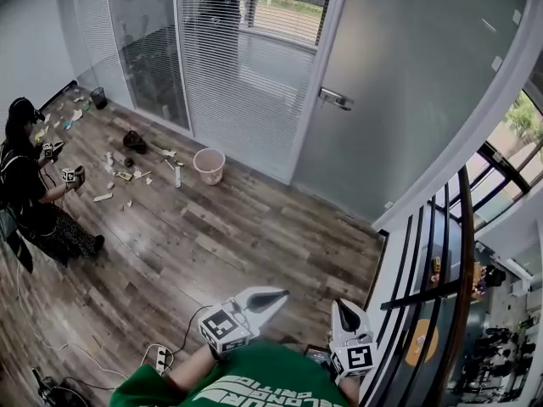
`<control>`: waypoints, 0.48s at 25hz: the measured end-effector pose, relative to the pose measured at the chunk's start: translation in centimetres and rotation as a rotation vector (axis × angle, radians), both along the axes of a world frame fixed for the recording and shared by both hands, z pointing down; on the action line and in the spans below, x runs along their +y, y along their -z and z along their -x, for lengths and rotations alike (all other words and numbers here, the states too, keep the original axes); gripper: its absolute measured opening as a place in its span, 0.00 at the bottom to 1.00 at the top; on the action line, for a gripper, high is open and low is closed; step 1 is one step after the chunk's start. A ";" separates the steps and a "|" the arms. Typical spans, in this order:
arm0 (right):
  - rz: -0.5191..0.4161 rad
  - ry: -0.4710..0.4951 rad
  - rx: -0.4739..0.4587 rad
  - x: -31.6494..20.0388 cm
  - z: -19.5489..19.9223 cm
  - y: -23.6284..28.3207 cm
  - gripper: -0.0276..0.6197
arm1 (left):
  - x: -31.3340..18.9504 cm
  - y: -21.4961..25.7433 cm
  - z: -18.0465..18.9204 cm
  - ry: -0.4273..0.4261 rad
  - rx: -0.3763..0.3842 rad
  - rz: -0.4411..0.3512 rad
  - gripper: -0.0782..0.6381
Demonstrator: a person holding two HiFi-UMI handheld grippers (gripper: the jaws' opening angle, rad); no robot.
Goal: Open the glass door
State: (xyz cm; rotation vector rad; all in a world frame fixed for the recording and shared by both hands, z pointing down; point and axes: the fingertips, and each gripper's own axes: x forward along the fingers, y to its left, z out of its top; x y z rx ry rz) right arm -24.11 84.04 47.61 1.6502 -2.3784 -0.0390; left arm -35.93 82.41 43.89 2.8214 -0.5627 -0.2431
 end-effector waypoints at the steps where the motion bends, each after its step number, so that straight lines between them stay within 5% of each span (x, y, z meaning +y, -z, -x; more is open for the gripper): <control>1: 0.005 0.005 0.011 0.0 0.5 -0.1 0.03 | -0.2 0.1 0.3 -0.002 -0.001 -0.006 0.13; 12: 0.013 -0.031 -0.011 -2.4 0.6 -0.7 0.03 | -2.6 0.4 1.3 0.034 -0.009 -0.016 0.13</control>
